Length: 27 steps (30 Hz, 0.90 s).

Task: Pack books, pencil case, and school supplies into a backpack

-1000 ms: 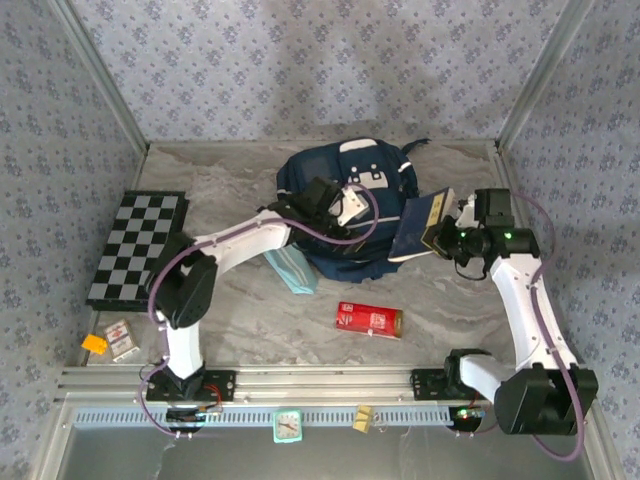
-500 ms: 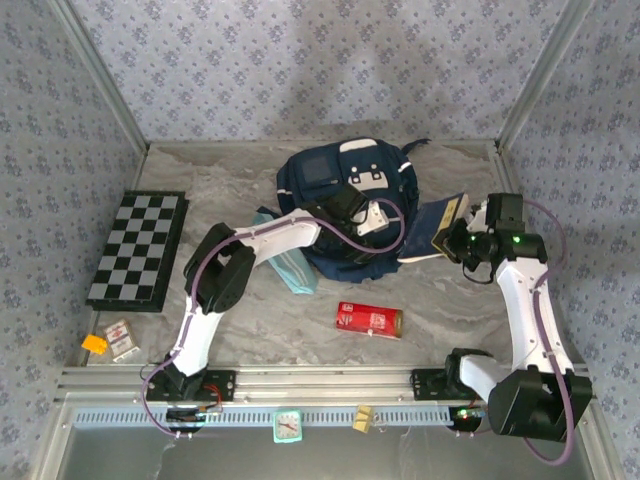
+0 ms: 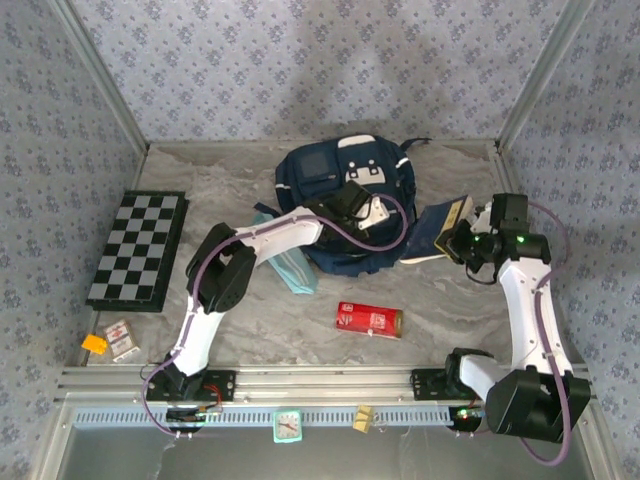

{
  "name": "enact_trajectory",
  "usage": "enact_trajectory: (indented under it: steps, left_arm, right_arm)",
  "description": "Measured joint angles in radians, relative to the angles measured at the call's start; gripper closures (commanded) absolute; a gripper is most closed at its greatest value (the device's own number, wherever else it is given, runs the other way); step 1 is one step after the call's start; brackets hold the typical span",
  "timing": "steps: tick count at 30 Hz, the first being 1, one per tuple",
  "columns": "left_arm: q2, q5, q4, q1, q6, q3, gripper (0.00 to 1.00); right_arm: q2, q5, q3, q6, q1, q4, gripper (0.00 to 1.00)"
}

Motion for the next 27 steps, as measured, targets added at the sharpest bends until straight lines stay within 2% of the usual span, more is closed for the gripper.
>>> enact_trajectory:
  steps: [10,14,19,27]
  left_arm:
    - [-0.146,-0.053,-0.047,0.05,-0.073,0.12,1.0]
    - [-0.167,-0.094,-0.068,0.066,-0.11,0.182,1.0]
    - [-0.167,-0.099,-0.111,0.066,-0.148,0.211,1.0]
    - [-0.169,-0.092,-0.135,0.067,-0.158,0.223,1.0]
  right_arm:
    - [-0.041,-0.008,0.056,-0.014,-0.001,-0.074,1.0]
    - [0.002,-0.064,0.056,-0.003,0.076,-0.028,1.0]
    - [0.164,-0.169,0.055,0.027,0.219,0.136,1.0]
    - [0.455,-0.225,0.055,0.129,0.317,0.519,1.0]
